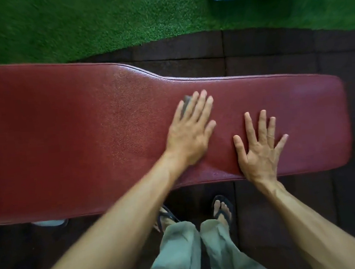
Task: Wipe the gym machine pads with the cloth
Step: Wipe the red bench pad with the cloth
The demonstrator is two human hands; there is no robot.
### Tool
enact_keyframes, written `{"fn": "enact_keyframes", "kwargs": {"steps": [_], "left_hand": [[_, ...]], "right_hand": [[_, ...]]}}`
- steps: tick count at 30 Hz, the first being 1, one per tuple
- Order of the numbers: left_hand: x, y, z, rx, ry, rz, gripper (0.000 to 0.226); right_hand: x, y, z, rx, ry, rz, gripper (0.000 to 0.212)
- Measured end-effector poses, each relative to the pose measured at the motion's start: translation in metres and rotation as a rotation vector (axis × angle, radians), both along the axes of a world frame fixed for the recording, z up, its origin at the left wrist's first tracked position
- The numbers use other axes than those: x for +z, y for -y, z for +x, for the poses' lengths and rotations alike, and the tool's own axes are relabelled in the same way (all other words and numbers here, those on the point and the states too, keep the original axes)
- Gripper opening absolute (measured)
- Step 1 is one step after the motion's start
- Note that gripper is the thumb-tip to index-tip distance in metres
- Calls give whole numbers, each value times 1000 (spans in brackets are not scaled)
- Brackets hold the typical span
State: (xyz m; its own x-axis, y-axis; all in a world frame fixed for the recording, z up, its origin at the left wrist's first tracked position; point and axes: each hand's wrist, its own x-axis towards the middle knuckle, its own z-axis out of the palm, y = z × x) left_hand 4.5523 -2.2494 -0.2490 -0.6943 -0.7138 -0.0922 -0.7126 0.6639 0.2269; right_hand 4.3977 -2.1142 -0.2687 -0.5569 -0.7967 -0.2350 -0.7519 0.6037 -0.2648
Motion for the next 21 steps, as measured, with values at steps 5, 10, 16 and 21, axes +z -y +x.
{"fn": "enact_keyframes", "kwargs": {"steps": [5,10,16,21], "left_hand": [[10,71,47,329,32,-63,62],[8,-56,44,341,69,-65,67],[-11,-71,-75,33,-21,-1,60],[-2,23,-47,407,102,-101,61]], "right_hand": [[-1,0,0,16,8,-7,66],[-2,-8,-16,129,22,-24,65],[-7,-6,-81,302,3,-30,60],[-12,-11,-128,339,15,-40,61]]}}
